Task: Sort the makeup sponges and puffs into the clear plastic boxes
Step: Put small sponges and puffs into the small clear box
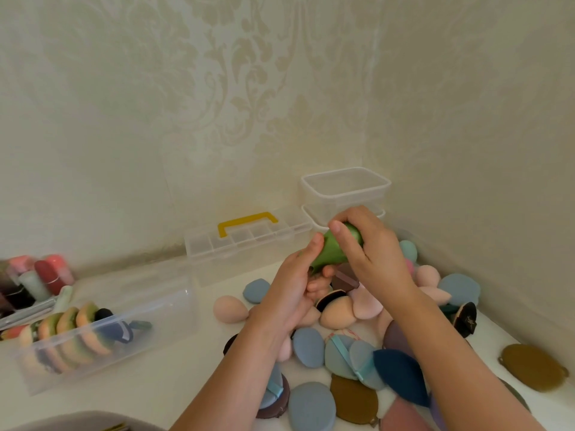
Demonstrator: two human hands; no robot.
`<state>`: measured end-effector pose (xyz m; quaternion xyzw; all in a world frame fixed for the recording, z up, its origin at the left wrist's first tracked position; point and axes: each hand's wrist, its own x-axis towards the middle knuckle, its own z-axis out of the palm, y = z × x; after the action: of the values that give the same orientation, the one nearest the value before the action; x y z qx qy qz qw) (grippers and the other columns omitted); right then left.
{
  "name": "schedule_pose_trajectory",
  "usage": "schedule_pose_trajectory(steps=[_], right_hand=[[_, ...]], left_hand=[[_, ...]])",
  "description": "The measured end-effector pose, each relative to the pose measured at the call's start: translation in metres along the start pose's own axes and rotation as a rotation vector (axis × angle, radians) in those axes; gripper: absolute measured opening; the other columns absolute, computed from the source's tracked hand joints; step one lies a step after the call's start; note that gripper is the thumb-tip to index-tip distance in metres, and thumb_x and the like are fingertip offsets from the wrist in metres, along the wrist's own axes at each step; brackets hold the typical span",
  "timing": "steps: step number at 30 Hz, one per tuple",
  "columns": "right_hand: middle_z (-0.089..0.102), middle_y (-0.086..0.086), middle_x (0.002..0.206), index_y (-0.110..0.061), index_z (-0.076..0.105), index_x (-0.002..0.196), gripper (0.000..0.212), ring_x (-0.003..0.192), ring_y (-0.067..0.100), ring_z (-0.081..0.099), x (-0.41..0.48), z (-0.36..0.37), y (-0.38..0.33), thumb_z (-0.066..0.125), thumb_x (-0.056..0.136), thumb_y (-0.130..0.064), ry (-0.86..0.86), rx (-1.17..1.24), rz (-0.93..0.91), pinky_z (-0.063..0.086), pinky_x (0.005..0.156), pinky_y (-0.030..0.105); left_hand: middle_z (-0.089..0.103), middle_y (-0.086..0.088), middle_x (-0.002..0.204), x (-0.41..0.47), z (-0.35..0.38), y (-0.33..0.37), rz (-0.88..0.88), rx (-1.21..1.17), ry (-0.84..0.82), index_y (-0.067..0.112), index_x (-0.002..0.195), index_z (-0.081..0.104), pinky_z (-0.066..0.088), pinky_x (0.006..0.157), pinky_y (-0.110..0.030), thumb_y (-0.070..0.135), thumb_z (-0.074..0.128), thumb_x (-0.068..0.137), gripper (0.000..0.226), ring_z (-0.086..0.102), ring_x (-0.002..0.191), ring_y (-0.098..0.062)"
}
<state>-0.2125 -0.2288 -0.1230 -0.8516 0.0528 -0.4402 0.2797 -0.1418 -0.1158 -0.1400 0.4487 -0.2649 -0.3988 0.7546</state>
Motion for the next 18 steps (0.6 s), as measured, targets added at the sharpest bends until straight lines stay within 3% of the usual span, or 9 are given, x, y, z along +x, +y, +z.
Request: schedule_pose_trajectory(steps=[4,9,12,18], right_hand=[[0.055,-0.008,0.090,-0.017,0.063,0.093,0.034,0.084,-0.001,0.052,-0.001,0.002,-0.003,0.046,0.090,-0.046,0.083,-0.021,-0.047,0.039,0.069,0.007],[0.057,-0.009,0.096,-0.021,0.064,0.111,0.041,0.088,-0.003,0.054,-0.001,0.000,-0.006,0.035,0.094,-0.045,0.044,0.066,-0.035,0.038,0.072,0.007],[0.061,-0.007,0.095,-0.019,0.064,0.108,0.045,0.089,-0.001,0.055,-0.001,0.001,-0.007,0.033,0.094,-0.047,0.046,0.041,-0.016,0.038,0.072,0.006],[0.054,-0.009,0.075,-0.022,0.046,0.097,0.032,0.066,0.001,0.052,-0.006,0.012,-0.016,0.029,0.093,-0.048,0.122,0.186,0.096,0.040,0.054,0.014]], left_hand=[[0.041,0.000,0.051,-0.002,0.004,0.002,0.036,-0.008,0.047,0.014,0.081,0.066,0.013,0.038,-0.016,0.050,0.055,0.078,0.038,0.023,0.036,-0.003],[0.029,0.006,0.045,-0.005,0.006,0.006,0.062,0.128,0.145,0.015,0.076,0.051,0.014,0.038,-0.019,0.053,0.047,0.087,0.039,0.022,0.034,-0.005],[0.025,0.006,0.045,-0.006,0.005,0.007,0.093,0.232,0.149,0.017,0.070,0.044,0.013,0.038,-0.020,0.052,0.046,0.088,0.039,0.020,0.035,-0.006],[0.026,0.006,0.046,-0.005,0.007,0.003,0.178,0.230,0.128,0.014,0.078,0.047,0.017,0.037,-0.020,0.053,0.048,0.085,0.039,0.023,0.037,-0.007]])
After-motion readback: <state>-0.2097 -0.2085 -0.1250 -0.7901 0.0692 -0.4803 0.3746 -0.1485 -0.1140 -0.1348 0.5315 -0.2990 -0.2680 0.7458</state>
